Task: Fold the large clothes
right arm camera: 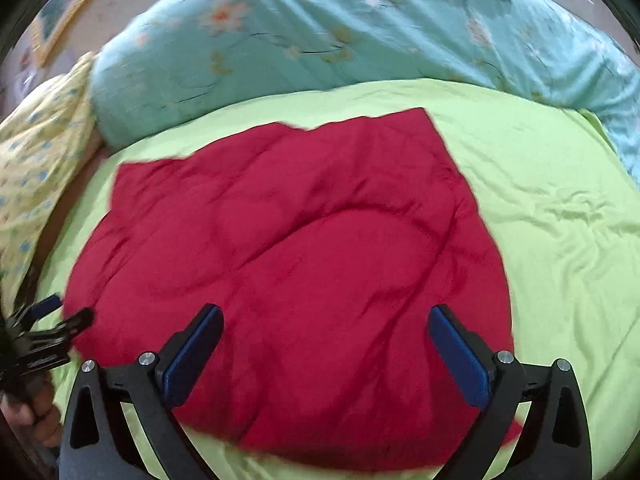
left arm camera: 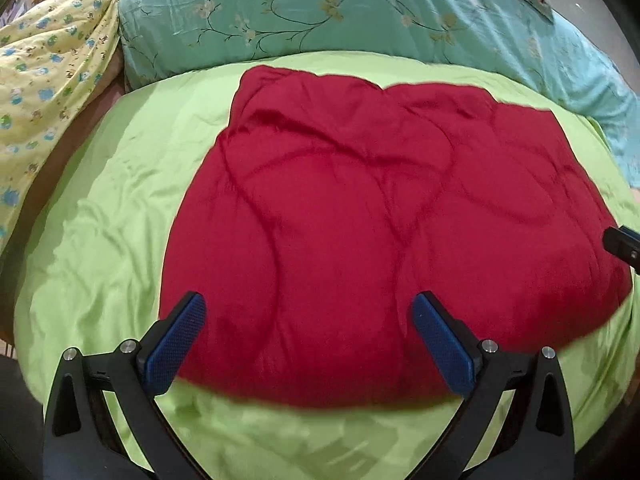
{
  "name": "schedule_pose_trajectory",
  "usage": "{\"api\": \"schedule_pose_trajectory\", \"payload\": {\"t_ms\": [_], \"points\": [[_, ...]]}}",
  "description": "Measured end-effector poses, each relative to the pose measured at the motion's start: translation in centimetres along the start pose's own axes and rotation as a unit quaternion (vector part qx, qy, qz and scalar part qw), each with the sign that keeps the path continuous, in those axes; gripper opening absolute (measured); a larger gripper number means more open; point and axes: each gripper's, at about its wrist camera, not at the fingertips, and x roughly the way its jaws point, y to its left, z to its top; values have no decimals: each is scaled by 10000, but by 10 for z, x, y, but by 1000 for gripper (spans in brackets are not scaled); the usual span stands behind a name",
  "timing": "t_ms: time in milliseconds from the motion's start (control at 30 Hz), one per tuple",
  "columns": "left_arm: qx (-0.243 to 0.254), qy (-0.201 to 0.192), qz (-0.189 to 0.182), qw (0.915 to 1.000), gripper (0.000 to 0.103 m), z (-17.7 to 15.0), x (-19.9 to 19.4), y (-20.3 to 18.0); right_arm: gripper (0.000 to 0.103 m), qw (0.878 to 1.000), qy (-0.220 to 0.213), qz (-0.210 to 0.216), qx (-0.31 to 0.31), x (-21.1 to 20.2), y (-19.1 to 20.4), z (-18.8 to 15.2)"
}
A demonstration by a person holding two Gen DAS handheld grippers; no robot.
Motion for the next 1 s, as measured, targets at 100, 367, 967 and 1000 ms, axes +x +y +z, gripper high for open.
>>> {"api": "schedule_pose_trajectory", "payload": {"t_ms": [100, 367, 967, 1000], "points": [[74, 82, 55, 9999, 103, -19, -9, -4, 103, 9995, 177, 90, -265, -13, 19, -22], [268, 201, 182, 9993, 103, -49, -25, -9, 103, 9970, 581, 192, -479, -21, 48, -63], [323, -341, -27, 9989, 103, -33, -76, -5, 103, 9962, -55, 212, -848, -76, 76, -39], [319, -351, -27, 9989, 103, -33, -77, -5, 103, 9963, -61, 211, -836, -74, 76, -37]]}}
